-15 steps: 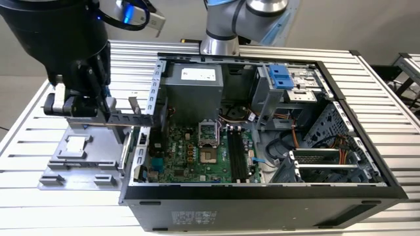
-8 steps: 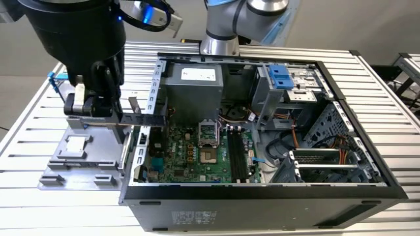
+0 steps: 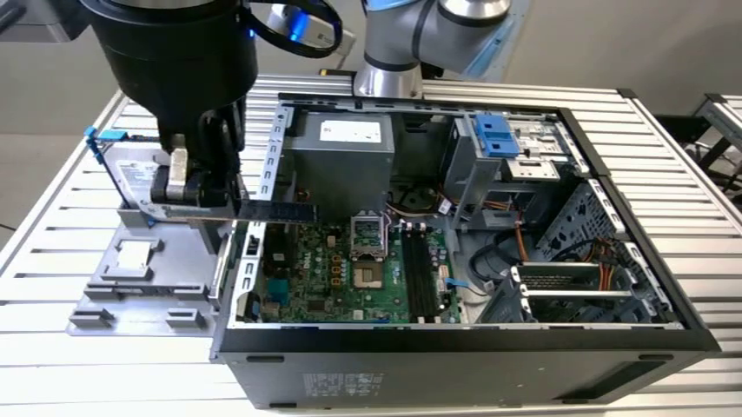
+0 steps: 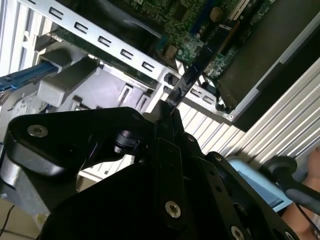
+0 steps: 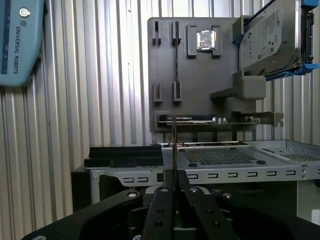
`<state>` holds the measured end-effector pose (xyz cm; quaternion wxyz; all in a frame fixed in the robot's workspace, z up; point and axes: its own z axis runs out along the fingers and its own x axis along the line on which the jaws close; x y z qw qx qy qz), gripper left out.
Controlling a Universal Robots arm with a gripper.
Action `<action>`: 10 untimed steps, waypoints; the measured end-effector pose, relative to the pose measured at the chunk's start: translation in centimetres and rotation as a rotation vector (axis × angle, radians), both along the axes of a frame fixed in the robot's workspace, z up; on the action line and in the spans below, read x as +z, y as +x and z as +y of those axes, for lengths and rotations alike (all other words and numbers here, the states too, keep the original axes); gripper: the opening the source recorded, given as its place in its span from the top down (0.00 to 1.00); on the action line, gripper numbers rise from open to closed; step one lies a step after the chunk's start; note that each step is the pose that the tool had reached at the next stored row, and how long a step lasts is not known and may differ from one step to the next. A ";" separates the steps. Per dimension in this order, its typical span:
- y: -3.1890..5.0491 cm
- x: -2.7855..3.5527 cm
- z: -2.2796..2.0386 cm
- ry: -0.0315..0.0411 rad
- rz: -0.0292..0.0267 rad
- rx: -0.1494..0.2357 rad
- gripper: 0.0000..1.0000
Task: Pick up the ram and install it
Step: 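Pick up the ram and move it above insertion slot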
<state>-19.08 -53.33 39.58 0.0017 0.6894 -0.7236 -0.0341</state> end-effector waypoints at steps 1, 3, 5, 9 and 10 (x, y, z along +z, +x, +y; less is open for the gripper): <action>0.30 0.00 0.00 0.0000 0.0002 0.000 1.00; 0.89 0.00 0.00 0.0000 0.0007 0.000 1.00; 1.45 0.00 0.00 0.0000 0.0010 0.000 1.00; 2.53 0.00 0.00 0.0000 0.0013 0.000 1.00; 2.79 0.00 0.00 -0.0001 0.0013 0.000 1.00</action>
